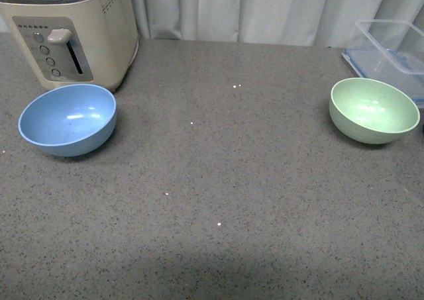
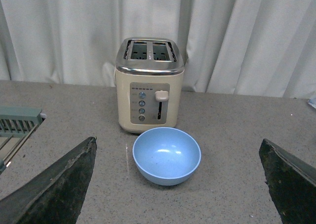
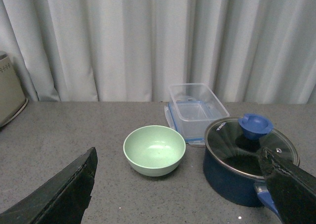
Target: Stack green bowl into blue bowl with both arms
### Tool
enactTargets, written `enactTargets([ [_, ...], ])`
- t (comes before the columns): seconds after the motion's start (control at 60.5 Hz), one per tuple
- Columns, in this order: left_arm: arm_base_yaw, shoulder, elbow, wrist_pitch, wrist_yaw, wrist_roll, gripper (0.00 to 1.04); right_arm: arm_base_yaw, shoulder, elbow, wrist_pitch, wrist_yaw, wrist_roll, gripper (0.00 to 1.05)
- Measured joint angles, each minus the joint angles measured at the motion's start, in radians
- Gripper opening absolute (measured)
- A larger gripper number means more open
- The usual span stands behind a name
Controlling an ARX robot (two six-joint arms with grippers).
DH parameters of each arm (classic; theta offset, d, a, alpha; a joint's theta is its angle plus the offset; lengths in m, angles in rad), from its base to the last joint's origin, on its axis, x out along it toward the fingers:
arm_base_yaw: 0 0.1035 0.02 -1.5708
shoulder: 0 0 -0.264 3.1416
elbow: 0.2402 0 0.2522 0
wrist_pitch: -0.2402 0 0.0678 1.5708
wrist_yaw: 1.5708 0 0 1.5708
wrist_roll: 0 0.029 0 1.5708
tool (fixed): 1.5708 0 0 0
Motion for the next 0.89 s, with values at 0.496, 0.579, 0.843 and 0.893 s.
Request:
enactTargets([
  [0.496, 0.0, 0.0, 0.0, 0.0, 0.0, 0.0, 0.98, 0.0, 0.0, 0.0, 0.0, 0.0, 0.0, 0.96],
  [0.579, 0.0, 0.0, 0.0, 0.0, 0.0, 0.0, 0.98, 0.0, 0.0, 0.0, 0.0, 0.0, 0.0, 0.96],
  [0.843, 0.0, 0.0, 0.0, 0.0, 0.0, 0.0, 0.98, 0.0, 0.0, 0.0, 0.0, 0.0, 0.0, 0.96],
  [0.893, 0.0, 0.0, 0.0, 0.0, 0.0, 0.0, 0.98, 0.0, 0.0, 0.0, 0.0, 0.0, 0.0, 0.96],
])
